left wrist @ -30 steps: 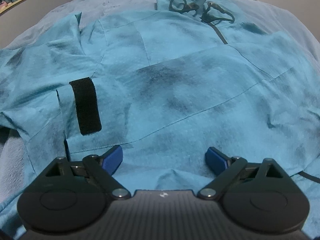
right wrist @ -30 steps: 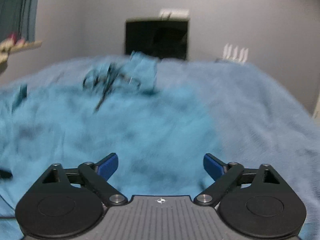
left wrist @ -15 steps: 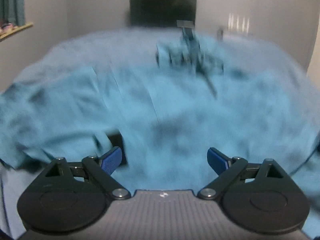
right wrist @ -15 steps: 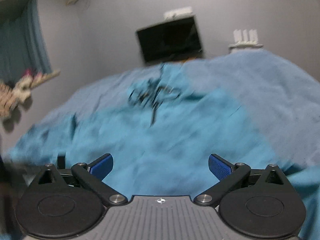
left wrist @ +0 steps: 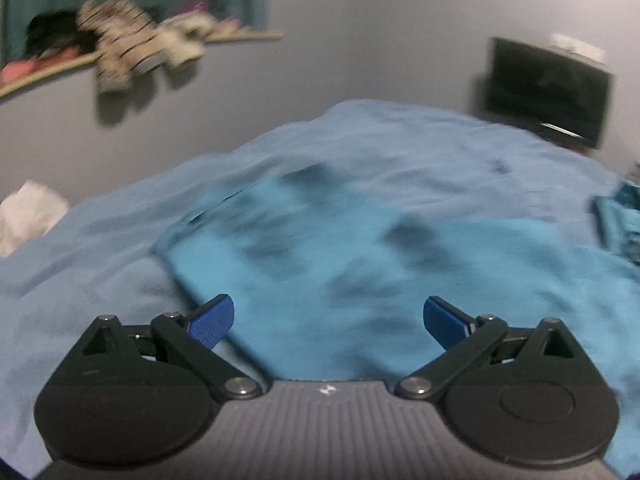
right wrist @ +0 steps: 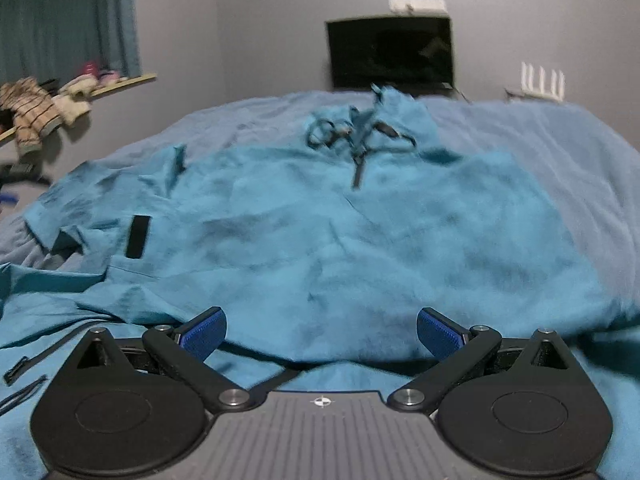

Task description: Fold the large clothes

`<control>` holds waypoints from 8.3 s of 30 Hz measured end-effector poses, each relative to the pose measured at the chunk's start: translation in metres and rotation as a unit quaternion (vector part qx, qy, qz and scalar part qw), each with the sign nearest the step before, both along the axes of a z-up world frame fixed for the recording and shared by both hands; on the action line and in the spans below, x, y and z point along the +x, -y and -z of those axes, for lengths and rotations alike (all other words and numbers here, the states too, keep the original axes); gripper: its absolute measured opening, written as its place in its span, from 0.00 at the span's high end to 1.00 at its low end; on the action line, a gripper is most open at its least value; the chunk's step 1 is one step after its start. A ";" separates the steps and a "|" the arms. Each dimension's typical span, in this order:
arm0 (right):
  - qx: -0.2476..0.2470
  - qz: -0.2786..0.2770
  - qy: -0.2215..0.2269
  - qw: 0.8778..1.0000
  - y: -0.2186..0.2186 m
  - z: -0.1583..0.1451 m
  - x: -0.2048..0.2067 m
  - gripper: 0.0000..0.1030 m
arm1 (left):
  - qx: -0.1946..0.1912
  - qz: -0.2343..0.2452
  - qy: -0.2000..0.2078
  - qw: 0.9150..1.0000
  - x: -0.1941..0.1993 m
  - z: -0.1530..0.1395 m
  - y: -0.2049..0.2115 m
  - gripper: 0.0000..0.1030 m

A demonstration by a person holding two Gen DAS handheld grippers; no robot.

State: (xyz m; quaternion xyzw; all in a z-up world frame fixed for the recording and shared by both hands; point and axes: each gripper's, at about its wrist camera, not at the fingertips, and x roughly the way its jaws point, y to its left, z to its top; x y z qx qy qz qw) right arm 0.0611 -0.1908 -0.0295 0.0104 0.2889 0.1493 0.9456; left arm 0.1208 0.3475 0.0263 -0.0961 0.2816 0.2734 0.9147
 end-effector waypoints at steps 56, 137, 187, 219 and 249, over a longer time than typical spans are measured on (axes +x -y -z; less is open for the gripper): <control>-0.001 -0.027 -0.001 1.000 -0.015 0.041 0.012 0.01 | -0.094 0.524 0.053 0.845 -0.005 0.003 0.342 0.24; 0.148 0.191 -0.019 0.970 0.153 -0.008 0.070 0.83 | -0.015 0.276 -0.105 0.955 0.021 0.062 0.213 0.10; -0.024 0.060 0.077 0.995 0.078 -0.080 -0.030 0.01 | 0.112 0.470 -0.113 0.868 -0.122 -0.026 0.295 0.04; -0.035 0.019 -0.143 0.989 0.186 -0.079 -0.199 0.27 | -0.010 0.468 -0.173 0.867 -0.205 -0.031 0.235 0.72; 0.105 0.037 0.052 0.992 0.215 -0.193 -0.095 0.96 | -0.116 0.363 0.075 0.921 -0.127 -0.131 0.160 0.93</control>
